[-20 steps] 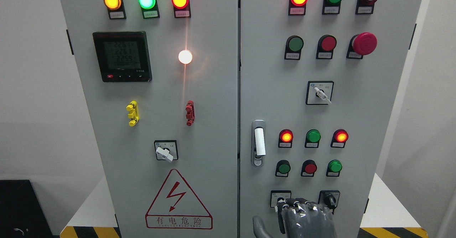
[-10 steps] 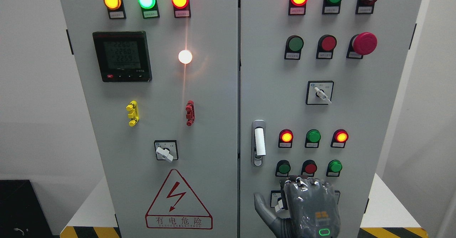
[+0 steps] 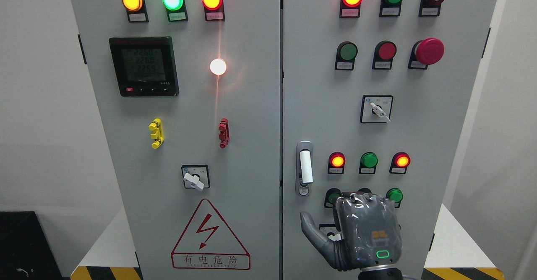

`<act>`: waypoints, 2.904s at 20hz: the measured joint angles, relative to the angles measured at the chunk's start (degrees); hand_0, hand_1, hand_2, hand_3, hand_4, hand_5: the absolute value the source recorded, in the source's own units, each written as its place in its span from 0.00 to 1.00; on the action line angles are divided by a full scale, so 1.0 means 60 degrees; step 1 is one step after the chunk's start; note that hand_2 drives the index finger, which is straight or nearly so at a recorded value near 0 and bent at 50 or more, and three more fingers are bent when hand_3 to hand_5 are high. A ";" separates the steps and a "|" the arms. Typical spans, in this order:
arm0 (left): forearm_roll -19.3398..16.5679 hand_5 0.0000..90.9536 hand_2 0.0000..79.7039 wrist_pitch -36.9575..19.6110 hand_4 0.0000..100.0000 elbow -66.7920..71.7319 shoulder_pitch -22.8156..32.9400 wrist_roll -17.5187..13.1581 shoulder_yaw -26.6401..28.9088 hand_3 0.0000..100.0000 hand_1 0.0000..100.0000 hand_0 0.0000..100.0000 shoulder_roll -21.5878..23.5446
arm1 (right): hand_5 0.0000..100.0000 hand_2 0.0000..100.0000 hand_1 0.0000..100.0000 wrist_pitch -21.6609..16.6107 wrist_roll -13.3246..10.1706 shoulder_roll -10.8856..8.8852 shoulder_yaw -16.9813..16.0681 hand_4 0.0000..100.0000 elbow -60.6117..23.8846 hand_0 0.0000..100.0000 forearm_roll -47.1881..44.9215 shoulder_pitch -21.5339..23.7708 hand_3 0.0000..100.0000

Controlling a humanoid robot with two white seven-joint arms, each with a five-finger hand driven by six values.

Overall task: Release door handle
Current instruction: 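Raise the right hand and wrap its fingers around the handle, then close the right hand fingers firmly on the silver handle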

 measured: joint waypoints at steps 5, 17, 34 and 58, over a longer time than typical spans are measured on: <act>0.0000 0.00 0.00 0.0000 0.00 0.0000 0.0000 0.0000 0.0000 0.00 0.56 0.12 0.0000 | 1.00 1.00 0.12 0.0014 0.0078 -0.0010 -0.0037 1.00 0.0135 0.28 0.0257 -0.0245 1.00; 0.0000 0.00 0.00 0.0000 0.00 0.0000 0.0000 0.0000 0.0002 0.00 0.56 0.12 0.0000 | 1.00 1.00 0.15 0.0020 0.0354 -0.0014 0.0011 1.00 0.0444 0.28 0.0815 -0.0664 1.00; 0.0001 0.00 0.00 0.0000 0.00 0.0000 0.0000 0.0000 0.0003 0.00 0.56 0.12 0.0000 | 1.00 1.00 0.13 0.0446 0.0599 0.0033 0.0292 1.00 0.0967 0.30 0.0933 -0.1371 1.00; 0.0001 0.00 0.00 0.0000 0.00 0.0000 0.0000 0.0001 0.0003 0.00 0.56 0.12 0.0000 | 1.00 1.00 0.14 0.0682 0.0619 0.0067 0.0383 1.00 0.1423 0.36 0.0930 -0.1705 1.00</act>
